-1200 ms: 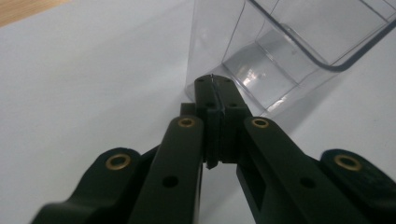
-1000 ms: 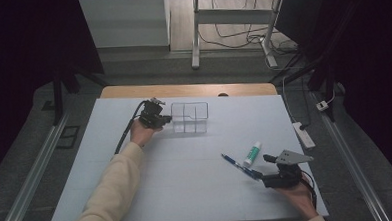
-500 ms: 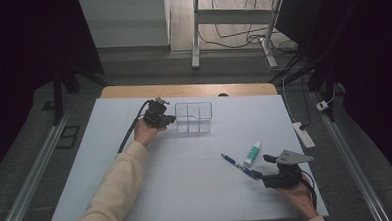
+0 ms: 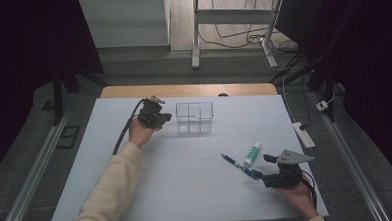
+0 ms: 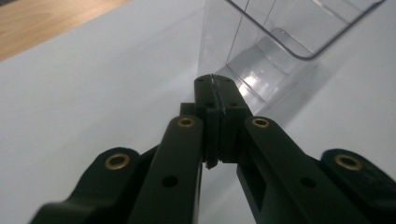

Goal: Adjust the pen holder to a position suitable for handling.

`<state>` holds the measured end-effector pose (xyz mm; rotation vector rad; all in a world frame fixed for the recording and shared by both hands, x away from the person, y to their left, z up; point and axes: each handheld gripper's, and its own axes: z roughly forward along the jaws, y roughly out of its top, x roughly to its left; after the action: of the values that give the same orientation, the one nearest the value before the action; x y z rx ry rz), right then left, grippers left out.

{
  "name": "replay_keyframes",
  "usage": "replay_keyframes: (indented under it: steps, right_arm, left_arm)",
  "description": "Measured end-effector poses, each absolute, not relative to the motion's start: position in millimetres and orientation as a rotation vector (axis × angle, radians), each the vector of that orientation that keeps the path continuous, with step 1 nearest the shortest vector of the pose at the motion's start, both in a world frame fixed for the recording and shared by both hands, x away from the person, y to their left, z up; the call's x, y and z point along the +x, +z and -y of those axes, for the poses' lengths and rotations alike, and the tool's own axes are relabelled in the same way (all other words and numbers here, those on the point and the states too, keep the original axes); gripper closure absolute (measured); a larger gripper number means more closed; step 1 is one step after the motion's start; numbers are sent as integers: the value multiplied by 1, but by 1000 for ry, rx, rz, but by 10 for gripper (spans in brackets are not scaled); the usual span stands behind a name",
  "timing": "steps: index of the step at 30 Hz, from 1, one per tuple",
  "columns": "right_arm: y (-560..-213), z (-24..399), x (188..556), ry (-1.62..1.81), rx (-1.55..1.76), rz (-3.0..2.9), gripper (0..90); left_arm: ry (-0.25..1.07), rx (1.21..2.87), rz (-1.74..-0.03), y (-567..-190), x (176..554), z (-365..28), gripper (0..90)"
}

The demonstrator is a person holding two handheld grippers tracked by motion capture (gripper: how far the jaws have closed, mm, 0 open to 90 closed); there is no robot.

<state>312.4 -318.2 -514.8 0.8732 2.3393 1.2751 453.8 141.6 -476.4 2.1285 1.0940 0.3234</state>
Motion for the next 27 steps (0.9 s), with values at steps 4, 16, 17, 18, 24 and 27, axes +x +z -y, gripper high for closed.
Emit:
replay_keyframes:
  steps: [4,16,17,18,24,27]
  right_arm:
    - [-515,318,312,1275,872,-2337,226]
    - [-514,317,312,1272,871,-2335,228]
    - [-514,317,312,1277,872,-2336,228]
    - [-514,318,312,1276,873,-2336,228]
    - [-514,317,311,1266,871,-2338,228]
    - [-514,317,311,1266,871,-2337,228]
  left_arm:
    - [361,2122,-1071,-469,433,-155,884]
    - [360,2064,-997,-464,368,-184,438]
    - [358,2065,-989,-464,363,-185,425]
    - [358,2065,-985,-465,358,-187,416]
    - [366,2071,-992,-468,335,-196,372]
    - [364,2081,-997,-470,325,-200,361]
